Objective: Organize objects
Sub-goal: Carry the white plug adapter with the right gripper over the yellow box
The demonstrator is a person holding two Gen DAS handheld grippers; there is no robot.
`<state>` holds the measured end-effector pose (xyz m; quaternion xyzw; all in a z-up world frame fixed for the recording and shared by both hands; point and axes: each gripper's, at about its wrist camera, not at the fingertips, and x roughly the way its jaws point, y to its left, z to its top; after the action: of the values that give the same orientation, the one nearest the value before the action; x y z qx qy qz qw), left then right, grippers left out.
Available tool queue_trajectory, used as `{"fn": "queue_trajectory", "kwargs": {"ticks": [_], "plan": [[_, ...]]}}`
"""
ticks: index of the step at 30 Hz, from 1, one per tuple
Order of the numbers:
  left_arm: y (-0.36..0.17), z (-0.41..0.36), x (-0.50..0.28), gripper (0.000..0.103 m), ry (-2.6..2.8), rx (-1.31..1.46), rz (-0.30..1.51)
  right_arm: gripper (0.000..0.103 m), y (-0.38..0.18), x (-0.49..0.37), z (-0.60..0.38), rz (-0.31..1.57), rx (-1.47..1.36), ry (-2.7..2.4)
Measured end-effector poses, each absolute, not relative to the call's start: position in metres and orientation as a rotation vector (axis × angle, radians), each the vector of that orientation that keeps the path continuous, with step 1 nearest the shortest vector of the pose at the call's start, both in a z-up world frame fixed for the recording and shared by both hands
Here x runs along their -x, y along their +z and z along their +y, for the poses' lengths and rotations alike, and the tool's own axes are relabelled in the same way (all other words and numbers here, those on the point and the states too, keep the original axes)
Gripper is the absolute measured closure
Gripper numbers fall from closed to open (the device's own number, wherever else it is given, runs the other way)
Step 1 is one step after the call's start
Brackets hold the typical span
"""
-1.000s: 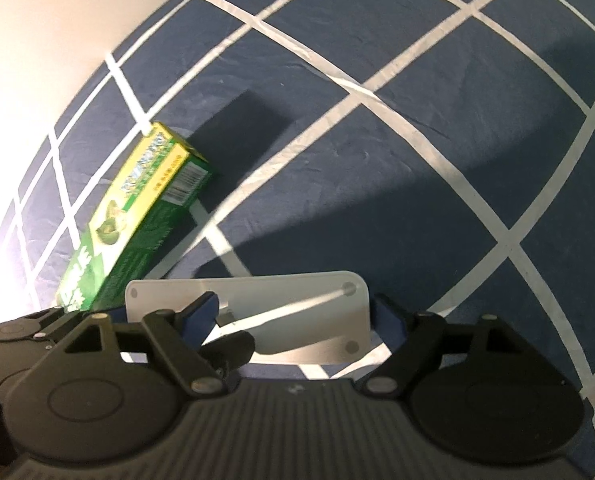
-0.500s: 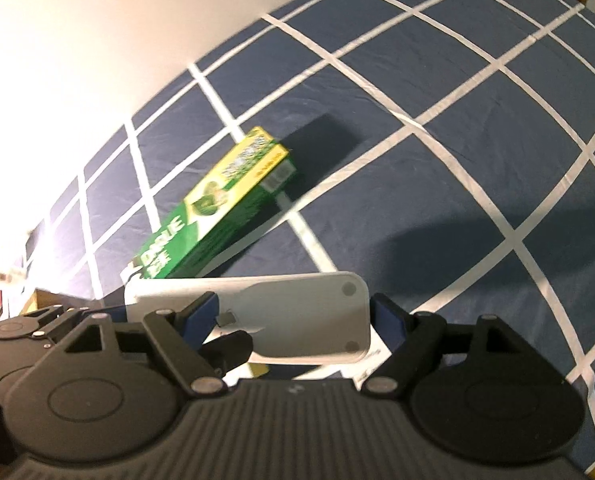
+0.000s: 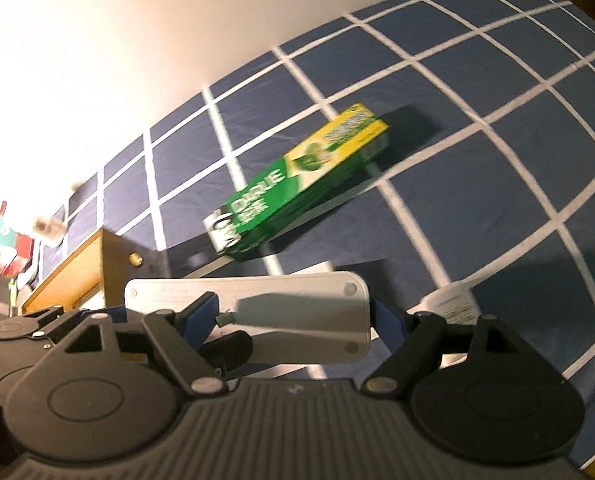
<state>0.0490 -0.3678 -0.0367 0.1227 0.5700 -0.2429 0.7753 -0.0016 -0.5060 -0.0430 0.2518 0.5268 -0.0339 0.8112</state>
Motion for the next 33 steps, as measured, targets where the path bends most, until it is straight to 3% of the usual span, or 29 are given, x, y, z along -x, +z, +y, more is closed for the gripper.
{"fn": "queue_trajectory", "kwargs": {"ticks": [33], "plan": [[-0.021, -0.108, -0.053, 0.007, -0.262, -0.052, 1.217, 0.021, -0.022, -0.03, -0.249, 1.165, -0.331, 0.202]]}}
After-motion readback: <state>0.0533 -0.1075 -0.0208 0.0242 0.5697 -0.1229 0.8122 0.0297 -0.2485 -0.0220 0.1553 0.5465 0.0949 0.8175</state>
